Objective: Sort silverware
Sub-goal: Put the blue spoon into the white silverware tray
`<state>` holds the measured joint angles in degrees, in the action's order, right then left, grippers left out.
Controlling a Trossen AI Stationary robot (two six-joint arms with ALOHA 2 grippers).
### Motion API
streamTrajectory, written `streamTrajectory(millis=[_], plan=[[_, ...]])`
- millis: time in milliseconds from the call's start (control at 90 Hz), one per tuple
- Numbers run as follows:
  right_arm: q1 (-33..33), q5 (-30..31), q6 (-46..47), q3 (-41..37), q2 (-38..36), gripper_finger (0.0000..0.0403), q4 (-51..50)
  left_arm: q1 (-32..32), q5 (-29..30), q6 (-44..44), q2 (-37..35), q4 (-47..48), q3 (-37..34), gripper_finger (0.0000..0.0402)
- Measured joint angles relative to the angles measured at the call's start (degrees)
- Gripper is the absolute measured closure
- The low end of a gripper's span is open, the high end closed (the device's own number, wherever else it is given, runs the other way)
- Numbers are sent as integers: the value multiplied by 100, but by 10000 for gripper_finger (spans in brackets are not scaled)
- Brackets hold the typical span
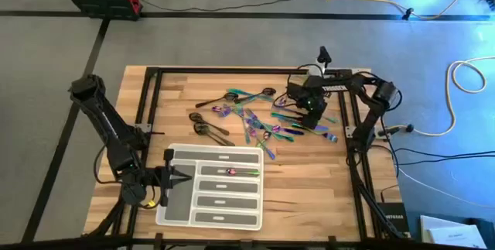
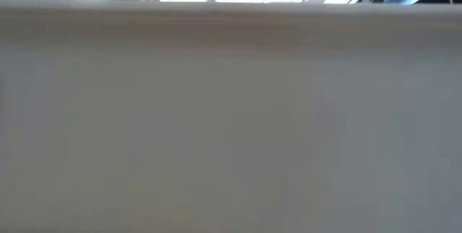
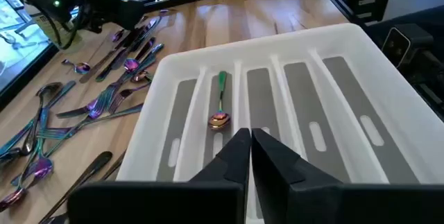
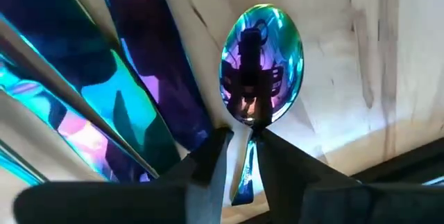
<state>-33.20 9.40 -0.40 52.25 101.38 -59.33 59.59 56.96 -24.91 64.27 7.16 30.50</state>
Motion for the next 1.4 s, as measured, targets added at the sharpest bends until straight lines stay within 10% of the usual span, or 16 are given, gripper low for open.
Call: streamTrajectory(millis=[844,1400], plan=[[268,-516,458,11,-1623,402,650,-7,42,19,0,-215,0,402],[2935,-1647,1232,49,-2959,402,3832,-1397,-789,2470,555,-2280,-2,300]])
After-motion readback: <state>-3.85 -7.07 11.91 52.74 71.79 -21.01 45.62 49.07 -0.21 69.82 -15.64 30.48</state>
